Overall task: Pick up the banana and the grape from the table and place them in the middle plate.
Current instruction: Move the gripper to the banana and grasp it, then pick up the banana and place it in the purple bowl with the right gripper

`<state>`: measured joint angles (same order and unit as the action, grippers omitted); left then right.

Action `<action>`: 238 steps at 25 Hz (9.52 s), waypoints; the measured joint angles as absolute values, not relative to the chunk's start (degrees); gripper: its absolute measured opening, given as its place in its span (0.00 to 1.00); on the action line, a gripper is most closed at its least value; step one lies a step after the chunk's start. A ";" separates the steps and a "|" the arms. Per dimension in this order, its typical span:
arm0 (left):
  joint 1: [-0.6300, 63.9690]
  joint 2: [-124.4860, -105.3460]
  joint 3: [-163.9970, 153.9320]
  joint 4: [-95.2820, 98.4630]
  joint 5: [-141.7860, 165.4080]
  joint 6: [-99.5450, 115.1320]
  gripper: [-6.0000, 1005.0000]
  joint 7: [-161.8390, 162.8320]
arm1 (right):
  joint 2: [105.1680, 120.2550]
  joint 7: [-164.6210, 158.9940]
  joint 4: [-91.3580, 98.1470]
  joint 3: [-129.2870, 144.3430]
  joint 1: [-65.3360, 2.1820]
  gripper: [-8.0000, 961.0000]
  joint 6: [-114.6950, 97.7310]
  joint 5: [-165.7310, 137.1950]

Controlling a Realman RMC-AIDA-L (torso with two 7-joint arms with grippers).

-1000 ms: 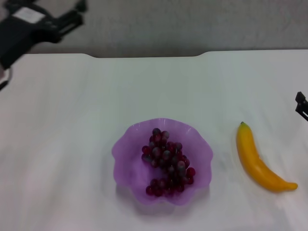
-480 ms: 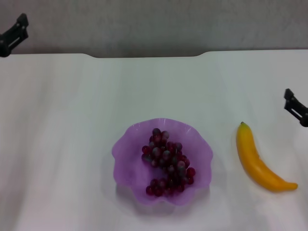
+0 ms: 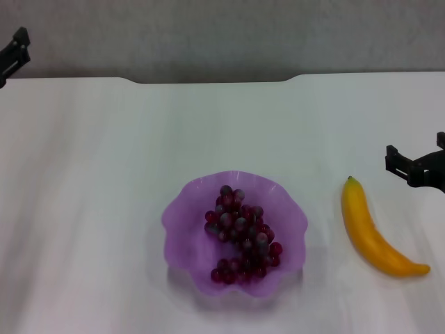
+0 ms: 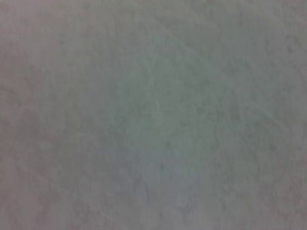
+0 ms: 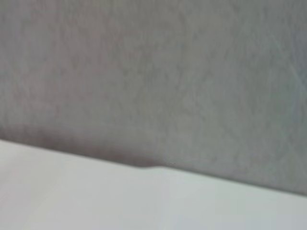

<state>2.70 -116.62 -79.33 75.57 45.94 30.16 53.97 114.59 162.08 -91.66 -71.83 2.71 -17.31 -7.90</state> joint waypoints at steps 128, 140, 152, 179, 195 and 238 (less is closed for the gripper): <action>-0.35 -116.54 -79.87 80.38 46.41 30.06 0.88 56.16 | 113.86 171.82 -58.02 -69.60 -20.84 0.90 -26.68 16.52; -1.33 -116.54 -80.02 81.40 46.41 30.06 0.88 56.16 | 114.35 171.66 -57.82 -69.45 -20.71 0.58 -24.27 16.47; -1.59 -116.54 -80.43 81.85 46.47 30.06 0.88 56.16 | 114.34 171.75 -58.75 -67.38 -19.58 0.53 -22.48 13.51; -2.37 -116.54 -80.41 82.35 46.49 30.06 0.88 56.16 | 111.60 171.83 -86.68 -67.10 -7.33 0.55 -30.42 5.82; -2.53 -116.47 -80.41 82.35 46.49 29.96 0.88 56.16 | 107.84 171.91 -95.48 -60.49 -8.68 0.56 -31.91 2.33; -2.20 -116.37 -80.51 82.68 46.49 29.97 0.88 56.76 | 105.20 171.79 -94.26 -43.98 -23.43 0.59 -30.79 4.80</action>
<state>-2.20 -116.37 -80.51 82.68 46.49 29.97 56.76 105.20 171.79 -94.26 -43.98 -23.43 -30.79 4.80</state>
